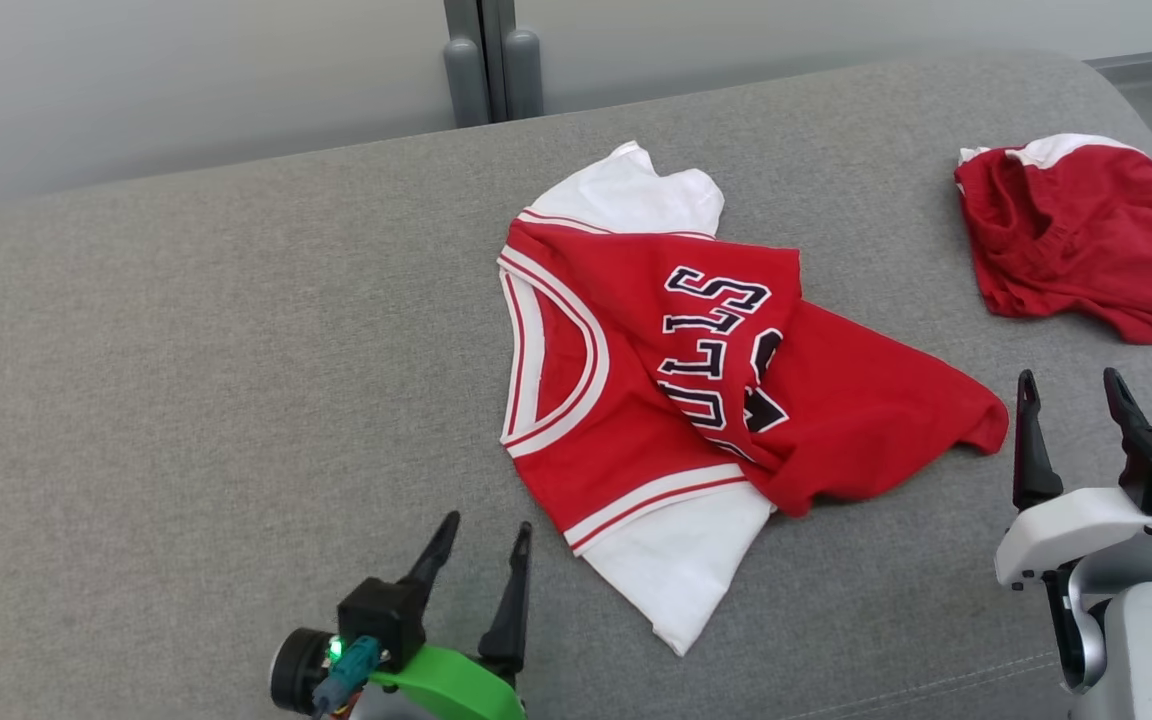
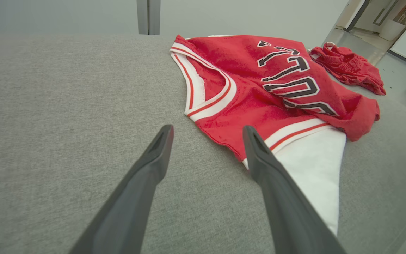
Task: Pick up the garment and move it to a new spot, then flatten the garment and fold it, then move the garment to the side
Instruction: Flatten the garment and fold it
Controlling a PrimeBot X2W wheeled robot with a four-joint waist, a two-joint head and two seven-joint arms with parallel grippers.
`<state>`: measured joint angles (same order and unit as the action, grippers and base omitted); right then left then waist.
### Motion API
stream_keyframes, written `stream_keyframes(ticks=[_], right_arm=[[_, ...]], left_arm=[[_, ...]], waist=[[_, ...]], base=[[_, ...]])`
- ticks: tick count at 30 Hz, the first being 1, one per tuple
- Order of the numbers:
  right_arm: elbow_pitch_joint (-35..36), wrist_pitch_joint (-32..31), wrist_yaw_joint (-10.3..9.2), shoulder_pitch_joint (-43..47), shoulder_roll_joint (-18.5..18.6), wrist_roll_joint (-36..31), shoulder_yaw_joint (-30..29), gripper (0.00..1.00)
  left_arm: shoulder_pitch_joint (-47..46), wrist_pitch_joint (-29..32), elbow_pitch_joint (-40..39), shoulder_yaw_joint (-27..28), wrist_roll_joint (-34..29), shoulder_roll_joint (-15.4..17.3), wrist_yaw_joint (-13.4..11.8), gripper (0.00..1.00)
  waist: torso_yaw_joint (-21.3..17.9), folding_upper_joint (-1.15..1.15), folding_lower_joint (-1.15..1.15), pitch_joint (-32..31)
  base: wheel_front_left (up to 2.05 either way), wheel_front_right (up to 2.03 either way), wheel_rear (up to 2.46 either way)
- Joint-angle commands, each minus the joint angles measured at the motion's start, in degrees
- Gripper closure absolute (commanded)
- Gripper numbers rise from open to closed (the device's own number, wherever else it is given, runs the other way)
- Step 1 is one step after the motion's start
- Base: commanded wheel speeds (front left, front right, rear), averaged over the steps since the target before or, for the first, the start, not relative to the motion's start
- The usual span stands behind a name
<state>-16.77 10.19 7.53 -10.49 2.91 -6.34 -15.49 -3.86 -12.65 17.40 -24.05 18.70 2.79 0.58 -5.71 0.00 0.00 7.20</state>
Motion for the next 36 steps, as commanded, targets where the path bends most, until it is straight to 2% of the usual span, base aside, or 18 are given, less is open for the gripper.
stream_keyframes(ticks=[1, 9, 19, 20, 24, 30, 36], right_arm=[[0.59, 0.32, -0.09, 0.75, 0.08, 0.76, 0.82, 0.00], [3.81, 0.07, -0.09, 0.69, 0.04, 3.68, 6.13, 0.00], [6.25, 0.63, -0.09, 0.91, 0.03, 5.28, 7.63, 0.00], [6.42, 0.82, -0.09, 0.90, 0.03, 5.29, 7.57, 0.00], [6.63, 1.59, -0.09, 0.89, 0.02, 5.91, 7.00, 0.00], [6.52, 2.31, -0.09, 1.02, 0.02, 6.80, 6.30, 0.00], [6.39, 2.72, -0.09, 1.45, 0.01, 6.68, 5.57, 0.00]], left_arm=[[-1.49, 0.70, 0.82, -1.18, 0.60, 0.24, 0.51, 0.00], [-4.97, 4.57, 6.37, -7.05, 2.72, 0.24, 0.92, 0.00], [-8.77, 4.69, 11.49, -8.86, 5.12, 0.26, 0.08, 0.00], [-9.18, 4.05, 11.54, -9.03, 5.43, 0.25, 0.15, 0.14], [-10.18, 1.37, 11.31, -9.25, 5.80, 0.26, -0.16, 1.00], [-11.30, -1.56, 8.73, -7.70, 4.73, 0.78, -1.53, 1.00], [-9.86, -2.49, 2.05, -3.83, 3.88, 3.03, -3.79, 1.00]], waist=[[-0.61, 0.00, 0.00, 0.26], [-3.45, 0.00, 0.00, 2.32], [-6.18, 0.00, 0.00, 4.35], [-6.32, 0.00, 0.00, 4.41], [-6.30, 0.00, 0.00, 4.32], [-4.66, 0.00, 0.00, 3.33], [-2.34, 0.00, 0.00, 1.87]], base=[[0.00, 0.00, 0.00], [0.00, 0.00, 0.00], [0.00, 0.00, 0.00], [0.00, 0.00, 0.00], [0.00, 0.00, 0.00], [0.00, 0.00, 0.00], [0.00, 0.00, 0.00]])
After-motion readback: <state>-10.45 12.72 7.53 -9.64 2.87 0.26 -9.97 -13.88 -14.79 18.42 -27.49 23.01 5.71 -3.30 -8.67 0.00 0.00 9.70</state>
